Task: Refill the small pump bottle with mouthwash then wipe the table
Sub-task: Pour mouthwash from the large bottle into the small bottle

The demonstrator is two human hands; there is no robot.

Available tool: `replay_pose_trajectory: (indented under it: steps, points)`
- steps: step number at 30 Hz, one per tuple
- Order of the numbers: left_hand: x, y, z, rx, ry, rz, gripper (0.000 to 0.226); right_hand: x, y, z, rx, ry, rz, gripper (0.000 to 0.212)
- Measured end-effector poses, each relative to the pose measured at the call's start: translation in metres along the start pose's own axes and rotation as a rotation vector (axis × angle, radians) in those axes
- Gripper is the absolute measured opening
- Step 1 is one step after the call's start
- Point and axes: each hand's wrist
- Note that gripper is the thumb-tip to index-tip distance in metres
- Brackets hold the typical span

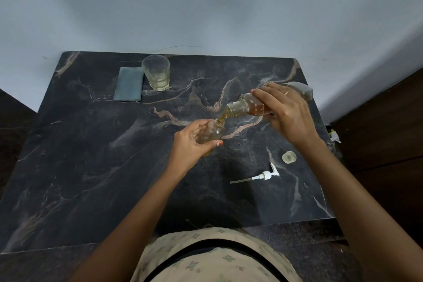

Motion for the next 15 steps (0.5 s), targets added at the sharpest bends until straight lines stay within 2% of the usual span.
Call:
replay_pose_trajectory:
  steps: [15]
  points:
    - [-0.0001, 0.0009, -0.0011, 0.010, 0.008, -0.005, 0.052, 0.0003, -0.0020, 0.0004, 0.044, -0.052, -0.020, 0.029]
Point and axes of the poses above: each hand's wrist, its own z-axis towards the middle knuckle, its own y-axis out of the palm, x = y × z, and after that the axes turned 5 degrees about z, right-handed
